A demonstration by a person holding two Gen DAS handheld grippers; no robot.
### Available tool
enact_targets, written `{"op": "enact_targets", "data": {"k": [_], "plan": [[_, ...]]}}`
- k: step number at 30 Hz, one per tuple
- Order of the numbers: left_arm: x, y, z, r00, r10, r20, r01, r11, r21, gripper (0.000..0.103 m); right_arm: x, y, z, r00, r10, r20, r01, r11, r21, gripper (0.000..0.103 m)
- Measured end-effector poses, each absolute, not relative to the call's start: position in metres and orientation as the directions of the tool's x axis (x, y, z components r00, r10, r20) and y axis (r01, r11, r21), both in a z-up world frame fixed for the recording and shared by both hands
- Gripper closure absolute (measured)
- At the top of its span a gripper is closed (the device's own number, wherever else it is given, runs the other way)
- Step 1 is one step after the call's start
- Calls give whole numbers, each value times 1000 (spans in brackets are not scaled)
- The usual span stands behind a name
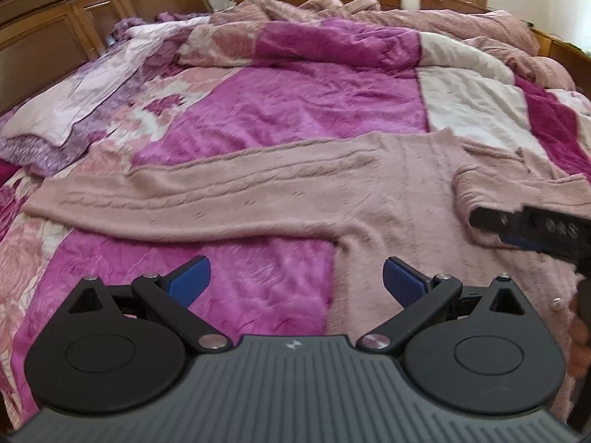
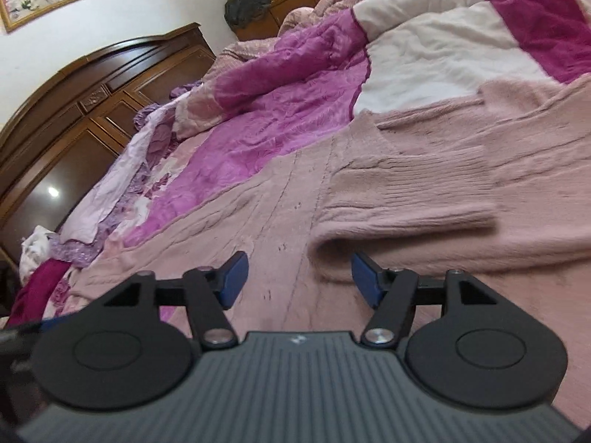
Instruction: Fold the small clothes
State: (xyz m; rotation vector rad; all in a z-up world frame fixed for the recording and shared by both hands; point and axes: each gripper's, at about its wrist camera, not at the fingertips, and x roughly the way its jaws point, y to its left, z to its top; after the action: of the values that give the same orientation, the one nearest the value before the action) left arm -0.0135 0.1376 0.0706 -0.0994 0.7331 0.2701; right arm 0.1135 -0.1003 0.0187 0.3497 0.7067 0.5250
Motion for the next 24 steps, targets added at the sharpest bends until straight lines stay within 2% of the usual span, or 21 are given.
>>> {"op": "enact_targets", "data": {"k": [5,10,14,20,24], "plan": [[0,111,80,737,153,-659,-202,979,2,0,96,-144,34,694,515,-503,-304,843,444,39],[19,72,83,760,94,-643,-107,994,19,0,91,-190,39,775,355,-523,-200,923,330,39],[40,38,82,771,49,-635,-27,999,45,0,94,-222,31,792,272,-547,-110,944,311,39],[73,-13,72,774,-36,-632,96,993,62,0,99,-245,12,784,221,-580,-52,955,294,39],[94,-42,61,766,-89,-637,157,986,52,5,99,-250,0,772,239,-589,-54,948,313,39]]}}
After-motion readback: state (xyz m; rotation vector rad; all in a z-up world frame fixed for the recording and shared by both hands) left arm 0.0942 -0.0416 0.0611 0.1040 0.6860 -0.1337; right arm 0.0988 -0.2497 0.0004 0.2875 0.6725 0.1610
